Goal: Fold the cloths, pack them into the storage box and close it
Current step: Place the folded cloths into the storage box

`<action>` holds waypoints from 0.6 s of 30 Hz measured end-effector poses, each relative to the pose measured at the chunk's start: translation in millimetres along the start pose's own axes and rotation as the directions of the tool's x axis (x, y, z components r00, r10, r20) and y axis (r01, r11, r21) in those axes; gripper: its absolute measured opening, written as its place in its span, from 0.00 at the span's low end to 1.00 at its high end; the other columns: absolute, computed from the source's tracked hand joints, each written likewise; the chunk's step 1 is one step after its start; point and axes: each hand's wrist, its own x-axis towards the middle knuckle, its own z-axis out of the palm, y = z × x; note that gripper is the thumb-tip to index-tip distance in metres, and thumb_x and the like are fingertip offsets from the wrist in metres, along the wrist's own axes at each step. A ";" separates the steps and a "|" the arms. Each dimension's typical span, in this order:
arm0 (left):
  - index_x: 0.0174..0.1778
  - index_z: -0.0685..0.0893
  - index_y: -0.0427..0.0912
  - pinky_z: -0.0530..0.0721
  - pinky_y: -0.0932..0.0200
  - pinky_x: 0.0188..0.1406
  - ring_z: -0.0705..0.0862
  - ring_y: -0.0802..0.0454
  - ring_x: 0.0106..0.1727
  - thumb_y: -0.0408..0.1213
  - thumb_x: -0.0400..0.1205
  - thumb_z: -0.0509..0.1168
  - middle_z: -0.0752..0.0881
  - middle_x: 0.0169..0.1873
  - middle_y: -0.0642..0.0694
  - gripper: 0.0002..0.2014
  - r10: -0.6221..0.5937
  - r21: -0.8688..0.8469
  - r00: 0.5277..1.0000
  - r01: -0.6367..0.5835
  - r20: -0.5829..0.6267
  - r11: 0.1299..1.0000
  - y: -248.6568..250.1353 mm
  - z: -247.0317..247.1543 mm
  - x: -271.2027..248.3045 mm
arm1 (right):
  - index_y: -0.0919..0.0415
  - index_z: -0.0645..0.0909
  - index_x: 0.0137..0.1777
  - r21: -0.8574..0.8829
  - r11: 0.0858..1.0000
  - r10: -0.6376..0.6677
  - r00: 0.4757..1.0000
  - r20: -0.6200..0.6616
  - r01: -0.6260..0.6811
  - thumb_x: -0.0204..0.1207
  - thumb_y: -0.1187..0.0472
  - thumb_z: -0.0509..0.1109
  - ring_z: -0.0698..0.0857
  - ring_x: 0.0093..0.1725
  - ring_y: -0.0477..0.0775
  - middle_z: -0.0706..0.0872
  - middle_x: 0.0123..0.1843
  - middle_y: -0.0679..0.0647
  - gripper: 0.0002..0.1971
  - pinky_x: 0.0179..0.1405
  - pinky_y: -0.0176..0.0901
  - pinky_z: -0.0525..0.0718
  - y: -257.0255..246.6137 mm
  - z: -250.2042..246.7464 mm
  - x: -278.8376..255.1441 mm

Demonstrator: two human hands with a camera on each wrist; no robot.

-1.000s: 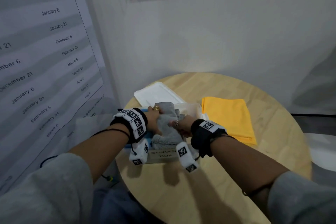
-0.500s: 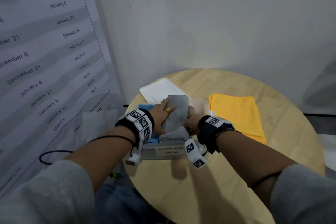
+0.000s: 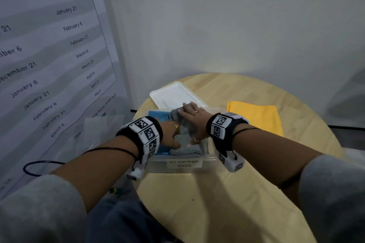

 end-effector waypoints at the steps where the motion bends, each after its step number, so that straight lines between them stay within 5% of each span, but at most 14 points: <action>1: 0.72 0.73 0.42 0.69 0.52 0.68 0.72 0.46 0.72 0.53 0.80 0.64 0.73 0.71 0.45 0.27 0.005 0.015 1.000 -0.004 -0.025 1.000 0.4 -0.5 0.0 | 0.58 0.35 0.83 -0.014 1.000 0.007 1.000 0.016 -0.007 0.67 0.38 0.73 0.36 0.83 0.63 0.34 0.84 0.59 0.58 0.82 0.56 0.44 0.6 2.4 3.3; 5: 0.80 0.59 0.47 0.68 0.48 0.70 0.68 0.45 0.74 0.60 0.74 0.67 0.66 0.75 0.46 0.42 0.008 0.094 0.996 0.000 -0.087 0.996 -7.2 21.0 9.0 | 0.56 0.32 0.82 -0.024 0.997 0.071 0.984 0.166 -0.068 0.74 0.39 0.67 0.37 0.83 0.62 0.32 0.83 0.58 0.53 0.82 0.60 0.45 -1.9 11.5 9.1; 8: 0.83 0.48 0.43 0.57 0.33 0.75 0.56 0.41 0.80 0.67 0.69 0.65 0.53 0.80 0.44 0.54 -0.028 0.286 0.999 0.035 -0.028 0.958 -17.2 44.3 32.0 | 0.47 0.24 0.79 -0.098 0.994 0.065 0.978 0.200 -0.046 0.64 0.35 0.75 0.42 0.84 0.63 0.29 0.83 0.52 0.63 0.80 0.65 0.53 12.3 31.0 37.1; 10: 0.83 0.45 0.43 0.50 0.26 0.74 0.49 0.39 0.81 0.68 0.67 0.66 0.48 0.81 0.44 0.57 -0.016 0.345 1.000 0.008 0.021 0.939 -19.1 50.4 45.3 | 0.49 0.31 0.81 -0.078 0.994 0.090 0.958 0.271 -0.071 0.69 0.40 0.73 0.47 0.84 0.64 0.34 0.84 0.54 0.57 0.79 0.65 0.57 11.0 23.9 41.7; 13: 0.83 0.42 0.41 0.53 0.27 0.75 0.44 0.36 0.82 0.62 0.64 0.74 0.43 0.82 0.40 0.62 -0.012 0.389 0.999 -0.007 0.046 0.921 -8.4 48.3 47.5 | 0.58 0.48 0.83 -0.005 0.992 0.118 0.941 0.318 -0.123 0.78 0.55 0.68 0.50 0.83 0.64 0.44 0.85 0.58 0.40 0.82 0.58 0.54 -3.1 9.0 37.1; 18: 0.82 0.38 0.40 0.54 0.31 0.78 0.38 0.36 0.82 0.55 0.73 0.73 0.35 0.82 0.38 0.57 0.058 0.421 0.989 -0.112 0.139 0.900 -6.7 40.9 43.8 | 0.49 0.39 0.83 -0.102 0.991 0.119 0.917 0.380 -0.086 0.75 0.52 0.70 0.47 0.83 0.63 0.33 0.84 0.49 0.47 0.74 0.71 0.63 -15.6 -1.0 31.0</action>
